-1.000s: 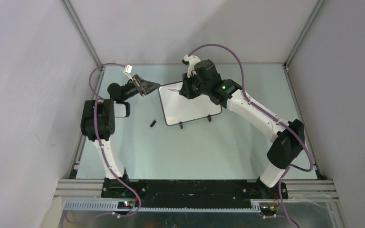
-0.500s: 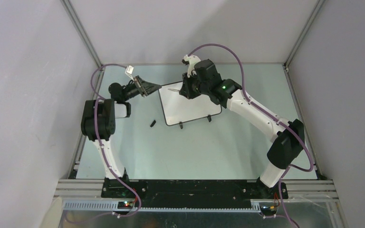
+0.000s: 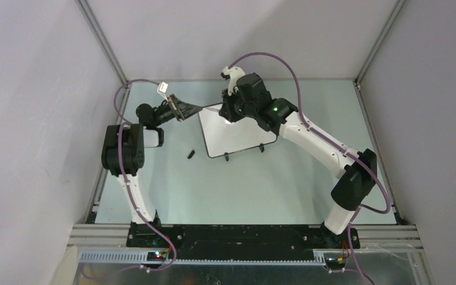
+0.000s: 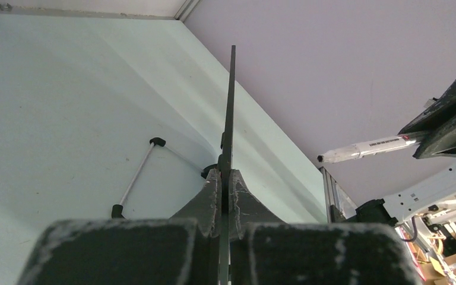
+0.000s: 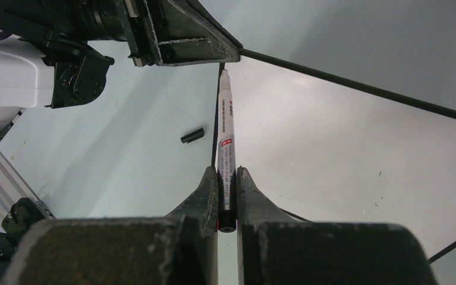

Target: Write a sentence on the whiteboard

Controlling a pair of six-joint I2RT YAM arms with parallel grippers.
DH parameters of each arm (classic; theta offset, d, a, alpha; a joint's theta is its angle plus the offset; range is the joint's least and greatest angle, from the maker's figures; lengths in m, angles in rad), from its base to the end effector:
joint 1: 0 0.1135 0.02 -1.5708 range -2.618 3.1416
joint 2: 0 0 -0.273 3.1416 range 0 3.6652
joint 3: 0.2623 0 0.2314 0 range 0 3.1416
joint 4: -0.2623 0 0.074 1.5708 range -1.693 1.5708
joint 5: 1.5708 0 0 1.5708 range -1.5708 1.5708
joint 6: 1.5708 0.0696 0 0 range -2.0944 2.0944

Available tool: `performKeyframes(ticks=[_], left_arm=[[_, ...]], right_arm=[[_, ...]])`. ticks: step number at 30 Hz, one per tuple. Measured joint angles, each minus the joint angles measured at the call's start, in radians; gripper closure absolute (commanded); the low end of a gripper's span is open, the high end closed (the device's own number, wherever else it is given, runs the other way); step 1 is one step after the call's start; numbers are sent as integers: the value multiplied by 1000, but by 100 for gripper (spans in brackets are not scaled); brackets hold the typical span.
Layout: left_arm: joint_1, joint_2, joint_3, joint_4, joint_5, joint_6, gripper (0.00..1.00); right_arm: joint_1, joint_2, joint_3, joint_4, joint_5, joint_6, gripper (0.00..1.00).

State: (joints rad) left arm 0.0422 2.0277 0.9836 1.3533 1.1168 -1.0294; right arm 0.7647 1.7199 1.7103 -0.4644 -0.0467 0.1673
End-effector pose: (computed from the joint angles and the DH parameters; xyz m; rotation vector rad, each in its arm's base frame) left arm 0.4065 -0.0454 0.2273 0.2776 1.5999 -1.4794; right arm 0.2953 0.2878 0.3758 -0.6476 2.0012 0.6212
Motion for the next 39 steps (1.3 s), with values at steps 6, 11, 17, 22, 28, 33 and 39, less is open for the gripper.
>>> performKeyframes(ticks=[6, 11, 17, 22, 28, 33, 39], left_arm=[[-1, 0, 0, 24, 10, -4, 100], [-1, 0, -7, 43, 9, -9, 100], [-1, 0, -14, 58, 6, -9, 100], [-1, 0, -26, 66, -9, -2, 100], [-1, -20, -43, 42, -19, 40, 100], [-1, -80, -56, -97, -26, 169, 100], [-4, -140, -50, -298, -40, 337, 100]], right_arm=[[47, 30, 18, -11, 75, -27, 100], [51, 29, -5, -13, 104, -38, 100], [22, 8, -73, 0, 106, -38, 100], [9, -11, -125, 38, 99, -38, 100], [6, -23, -145, 60, 80, -37, 100], [3, -26, -145, 74, 68, -37, 100], [-3, -26, -145, 80, 64, -37, 100]])
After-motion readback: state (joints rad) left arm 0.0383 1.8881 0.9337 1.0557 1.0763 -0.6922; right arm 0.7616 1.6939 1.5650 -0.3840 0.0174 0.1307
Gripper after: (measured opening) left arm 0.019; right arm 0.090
